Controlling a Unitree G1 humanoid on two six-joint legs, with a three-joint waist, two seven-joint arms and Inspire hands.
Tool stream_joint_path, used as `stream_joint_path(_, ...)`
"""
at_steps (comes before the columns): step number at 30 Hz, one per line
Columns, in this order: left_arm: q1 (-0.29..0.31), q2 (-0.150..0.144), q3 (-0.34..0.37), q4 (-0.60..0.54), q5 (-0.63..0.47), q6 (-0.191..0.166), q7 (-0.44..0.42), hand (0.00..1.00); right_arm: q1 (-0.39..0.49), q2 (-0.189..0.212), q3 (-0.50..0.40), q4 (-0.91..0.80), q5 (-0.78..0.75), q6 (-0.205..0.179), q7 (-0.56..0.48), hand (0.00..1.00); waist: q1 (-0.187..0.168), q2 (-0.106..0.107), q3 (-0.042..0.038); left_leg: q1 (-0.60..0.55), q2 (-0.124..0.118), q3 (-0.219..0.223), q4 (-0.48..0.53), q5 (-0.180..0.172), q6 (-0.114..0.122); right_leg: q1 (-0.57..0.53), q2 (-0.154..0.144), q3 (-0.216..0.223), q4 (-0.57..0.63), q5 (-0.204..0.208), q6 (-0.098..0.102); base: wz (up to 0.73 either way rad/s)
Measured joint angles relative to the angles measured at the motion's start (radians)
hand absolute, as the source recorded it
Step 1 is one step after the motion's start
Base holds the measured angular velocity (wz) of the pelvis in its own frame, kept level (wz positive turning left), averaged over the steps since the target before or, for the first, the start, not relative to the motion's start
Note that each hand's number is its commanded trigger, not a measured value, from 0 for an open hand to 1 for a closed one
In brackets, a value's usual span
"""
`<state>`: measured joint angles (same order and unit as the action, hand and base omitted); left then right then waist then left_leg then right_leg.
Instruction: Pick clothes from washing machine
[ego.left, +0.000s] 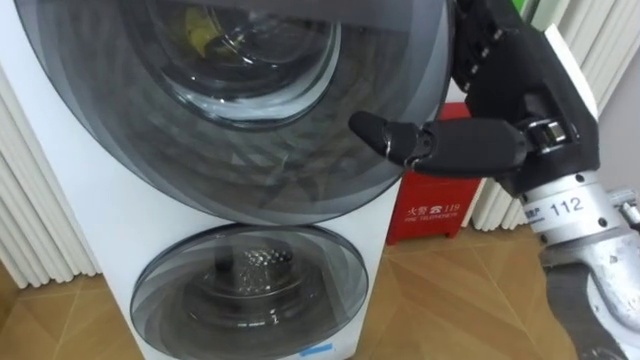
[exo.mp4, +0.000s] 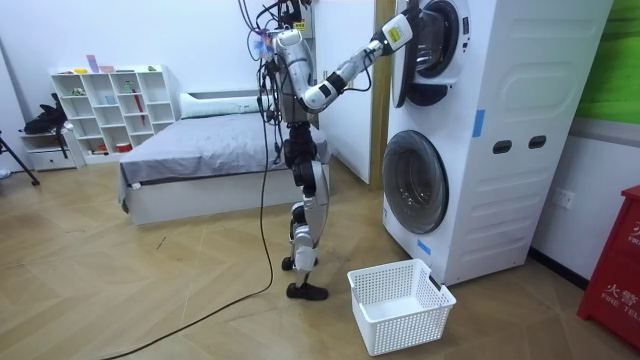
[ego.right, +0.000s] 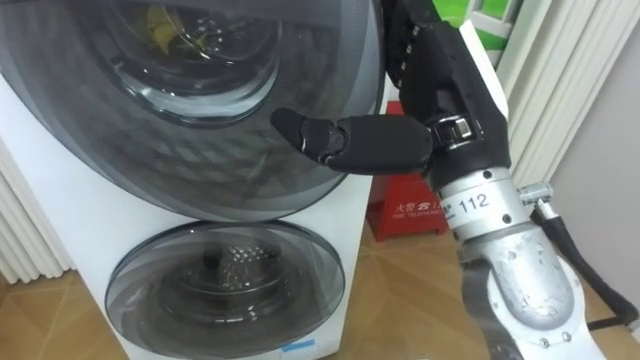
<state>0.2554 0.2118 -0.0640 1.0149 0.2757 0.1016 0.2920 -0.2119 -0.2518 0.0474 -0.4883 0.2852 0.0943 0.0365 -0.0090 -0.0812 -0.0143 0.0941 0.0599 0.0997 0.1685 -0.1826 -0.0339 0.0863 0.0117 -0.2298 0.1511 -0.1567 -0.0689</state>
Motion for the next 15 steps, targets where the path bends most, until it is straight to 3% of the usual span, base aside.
stream_joint_path(15, 0.007, 0.005, -0.004, -0.001, 0.001, 0.0, -0.038, 0.0, 0.001, 0.021, 0.002, 0.003, 0.0, -0.019, 0.005, 0.0, 0.022, -0.002, 0.0017, 0.001, 0.007, -0.02, -0.001, 0.004, -0.007, 0.0, 0.009, 0.002, -0.001, -0.008, -0.012, 0.0)
